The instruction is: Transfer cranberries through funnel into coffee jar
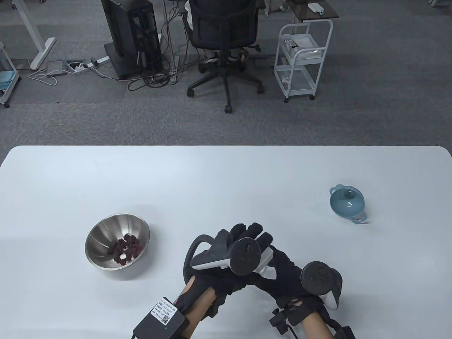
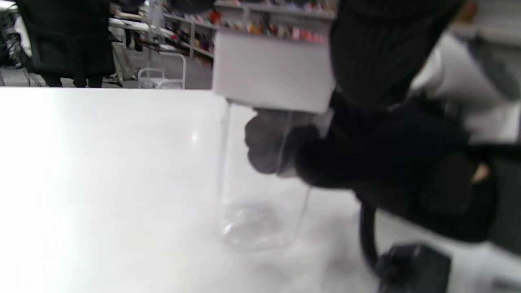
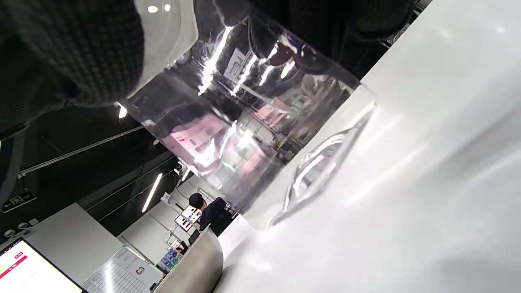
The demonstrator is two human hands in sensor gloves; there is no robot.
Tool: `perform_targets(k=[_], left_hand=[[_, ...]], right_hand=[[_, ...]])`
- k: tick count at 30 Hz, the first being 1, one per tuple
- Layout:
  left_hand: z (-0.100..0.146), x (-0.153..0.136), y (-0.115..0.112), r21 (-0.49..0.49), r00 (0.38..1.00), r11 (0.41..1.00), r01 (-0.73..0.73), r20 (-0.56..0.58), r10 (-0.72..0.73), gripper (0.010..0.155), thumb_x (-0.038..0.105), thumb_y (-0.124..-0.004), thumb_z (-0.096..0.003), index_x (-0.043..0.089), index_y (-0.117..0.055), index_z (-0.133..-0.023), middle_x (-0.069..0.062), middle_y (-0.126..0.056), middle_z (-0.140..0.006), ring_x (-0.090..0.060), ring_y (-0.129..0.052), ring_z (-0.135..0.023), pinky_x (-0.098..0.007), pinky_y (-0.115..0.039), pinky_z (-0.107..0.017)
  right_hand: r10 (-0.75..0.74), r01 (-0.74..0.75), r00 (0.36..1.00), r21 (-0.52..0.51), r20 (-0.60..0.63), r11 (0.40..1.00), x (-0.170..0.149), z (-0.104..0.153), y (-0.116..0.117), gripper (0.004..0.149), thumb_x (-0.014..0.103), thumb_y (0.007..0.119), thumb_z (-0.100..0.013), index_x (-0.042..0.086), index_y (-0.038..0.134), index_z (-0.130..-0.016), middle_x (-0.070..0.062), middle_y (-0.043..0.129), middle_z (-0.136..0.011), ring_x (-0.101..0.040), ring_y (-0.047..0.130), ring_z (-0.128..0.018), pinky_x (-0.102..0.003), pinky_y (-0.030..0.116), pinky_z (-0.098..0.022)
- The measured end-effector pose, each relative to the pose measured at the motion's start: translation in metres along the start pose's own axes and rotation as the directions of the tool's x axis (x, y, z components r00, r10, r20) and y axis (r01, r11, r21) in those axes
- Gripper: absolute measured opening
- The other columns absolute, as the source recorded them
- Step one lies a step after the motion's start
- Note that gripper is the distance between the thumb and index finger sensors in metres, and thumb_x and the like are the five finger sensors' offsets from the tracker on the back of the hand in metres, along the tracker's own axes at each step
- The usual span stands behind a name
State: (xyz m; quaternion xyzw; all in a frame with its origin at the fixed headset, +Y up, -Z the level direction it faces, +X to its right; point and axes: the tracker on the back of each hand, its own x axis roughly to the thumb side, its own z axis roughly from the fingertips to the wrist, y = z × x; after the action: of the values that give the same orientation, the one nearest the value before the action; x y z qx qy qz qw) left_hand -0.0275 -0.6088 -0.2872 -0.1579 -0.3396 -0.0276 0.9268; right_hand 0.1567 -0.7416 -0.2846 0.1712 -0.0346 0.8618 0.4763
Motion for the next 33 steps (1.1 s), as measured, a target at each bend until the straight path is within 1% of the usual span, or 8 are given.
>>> perform_targets(k=[4,9,12,21,24,28,30,33], left_hand=[[-0.007,0.01,0.004,-0.054,0.983,0.982,0.181,-0.024,-0.182,0.091,0.047,-0.087,-0.0443,0.038,-0.027,-0.111,0.003,-0.027,-0.124,-0.04,-0.043,-0.119,-0.066,-0.043,-0.081],[-0.014,0.019,0.01,-0.046,0.974,0.974,0.222,-0.037,-0.224,0.089,0.049,-0.09,-0.0406,0.035,-0.038,-0.112,0.0,-0.048,-0.123,-0.037,-0.064,-0.113,-0.061,-0.053,-0.08],[-0.017,0.015,0.012,-0.042,0.979,0.982,0.185,-0.085,-0.188,0.09,0.06,-0.084,-0.0412,0.025,-0.043,-0.114,-0.01,-0.059,-0.117,-0.038,-0.074,-0.105,-0.058,-0.063,-0.075],[-0.03,0.011,0.008,-0.017,0.904,0.986,0.166,-0.398,-0.159,0.095,0.08,-0.052,-0.0402,0.018,-0.062,-0.111,-0.01,-0.095,-0.082,-0.027,-0.106,-0.054,-0.045,-0.084,-0.052],[-0.032,0.009,0.005,-0.048,0.917,0.99,0.136,-0.373,-0.144,0.093,0.08,-0.051,-0.0406,0.023,-0.055,-0.114,-0.007,-0.09,-0.093,-0.029,-0.104,-0.067,-0.046,-0.081,-0.059],[-0.022,0.002,0.008,0.016,0.959,0.999,0.05,-0.281,-0.043,0.094,0.08,-0.054,-0.0415,0.027,-0.038,-0.118,-0.013,-0.064,-0.117,-0.037,-0.088,-0.092,-0.049,-0.074,-0.066],[-0.019,0.0,0.007,0.031,0.99,0.999,0.008,-0.143,-0.003,0.09,0.075,-0.059,-0.0436,0.032,-0.028,-0.117,-0.014,-0.039,-0.125,-0.045,-0.059,-0.112,-0.059,-0.061,-0.076],[-0.014,-0.002,0.006,0.017,0.999,0.999,-0.029,-0.013,0.029,0.091,0.067,-0.072,-0.0437,0.035,-0.024,-0.115,-0.008,-0.014,-0.124,-0.046,-0.026,-0.117,-0.065,-0.041,-0.081]], right_hand=[[-0.021,0.019,0.999,0.041,0.029,0.999,0.003,-0.001,0.003,0.091,0.055,0.096,-0.037,0.009,0.053,-0.102,-0.016,0.072,-0.102,-0.04,0.083,-0.087,-0.053,0.068,-0.063],[-0.003,0.002,1.0,0.045,0.024,0.999,0.002,0.0,0.003,0.09,0.054,0.096,-0.036,0.008,0.054,-0.102,-0.017,0.074,-0.101,-0.04,0.084,-0.086,-0.053,0.069,-0.062],[0.034,-0.035,0.999,0.019,0.038,0.999,0.005,0.001,0.003,0.09,0.056,0.095,-0.037,0.008,0.054,-0.102,-0.017,0.074,-0.1,-0.039,0.085,-0.086,-0.053,0.07,-0.062],[0.133,-0.132,0.991,-0.016,0.033,0.991,0.01,0.001,0.006,0.09,0.057,0.094,-0.037,0.008,0.055,-0.101,-0.016,0.075,-0.099,-0.039,0.085,-0.085,-0.053,0.069,-0.063],[0.148,-0.148,0.989,-0.017,0.022,0.989,0.007,0.001,0.005,0.09,0.057,0.094,-0.036,0.008,0.054,-0.101,-0.016,0.074,-0.1,-0.039,0.085,-0.085,-0.053,0.069,-0.063],[0.123,-0.122,0.992,-0.024,0.027,0.992,0.005,0.0,0.003,0.091,0.057,0.095,-0.036,0.009,0.054,-0.101,-0.016,0.074,-0.1,-0.038,0.084,-0.086,-0.053,0.068,-0.063],[0.119,-0.118,0.992,-0.023,0.029,0.993,0.005,-0.001,0.003,0.091,0.057,0.095,-0.036,0.009,0.054,-0.101,-0.016,0.074,-0.1,-0.038,0.084,-0.086,-0.053,0.068,-0.063],[0.106,-0.106,0.994,-0.024,0.03,0.994,0.005,-0.001,0.004,0.091,0.057,0.095,-0.036,0.009,0.054,-0.101,-0.016,0.074,-0.1,-0.038,0.084,-0.086,-0.053,0.068,-0.063]])
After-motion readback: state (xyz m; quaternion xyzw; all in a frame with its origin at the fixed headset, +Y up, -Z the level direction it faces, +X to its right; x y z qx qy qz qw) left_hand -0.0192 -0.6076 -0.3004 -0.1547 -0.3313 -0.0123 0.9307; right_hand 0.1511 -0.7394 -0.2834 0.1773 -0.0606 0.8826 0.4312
